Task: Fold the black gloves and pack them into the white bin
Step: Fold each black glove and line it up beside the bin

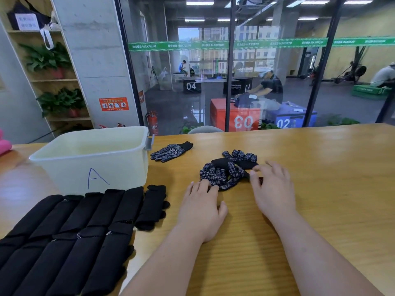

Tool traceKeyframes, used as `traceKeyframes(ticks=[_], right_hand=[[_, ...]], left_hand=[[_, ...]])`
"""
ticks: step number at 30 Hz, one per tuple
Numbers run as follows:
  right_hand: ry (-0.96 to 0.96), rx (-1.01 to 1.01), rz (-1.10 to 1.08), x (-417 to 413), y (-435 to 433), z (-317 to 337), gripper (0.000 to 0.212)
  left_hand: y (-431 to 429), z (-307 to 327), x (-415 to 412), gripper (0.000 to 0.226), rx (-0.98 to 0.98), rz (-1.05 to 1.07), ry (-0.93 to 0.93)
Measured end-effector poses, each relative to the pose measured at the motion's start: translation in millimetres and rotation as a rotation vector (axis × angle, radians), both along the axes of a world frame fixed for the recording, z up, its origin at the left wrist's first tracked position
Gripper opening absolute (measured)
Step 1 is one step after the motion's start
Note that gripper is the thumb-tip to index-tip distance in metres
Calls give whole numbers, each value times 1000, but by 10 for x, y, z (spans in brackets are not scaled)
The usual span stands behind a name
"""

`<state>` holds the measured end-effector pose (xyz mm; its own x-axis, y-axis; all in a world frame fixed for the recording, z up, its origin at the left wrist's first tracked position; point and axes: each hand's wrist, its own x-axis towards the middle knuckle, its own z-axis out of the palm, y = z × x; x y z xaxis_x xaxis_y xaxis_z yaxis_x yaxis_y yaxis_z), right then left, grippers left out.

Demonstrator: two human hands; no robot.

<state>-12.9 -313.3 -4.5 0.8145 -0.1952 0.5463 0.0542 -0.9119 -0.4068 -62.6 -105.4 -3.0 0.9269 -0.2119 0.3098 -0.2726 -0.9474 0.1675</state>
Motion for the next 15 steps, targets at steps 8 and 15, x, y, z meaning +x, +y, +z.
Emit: traceKeyframes(ticks=[8,15], right_hand=[[292,-297,99,-20,178,27,62],[111,-204,-89,-90,92,162,42]], left_hand=[[0,-33,0,52,15,74,-55],[4,5,-49,45,41,166,-77]])
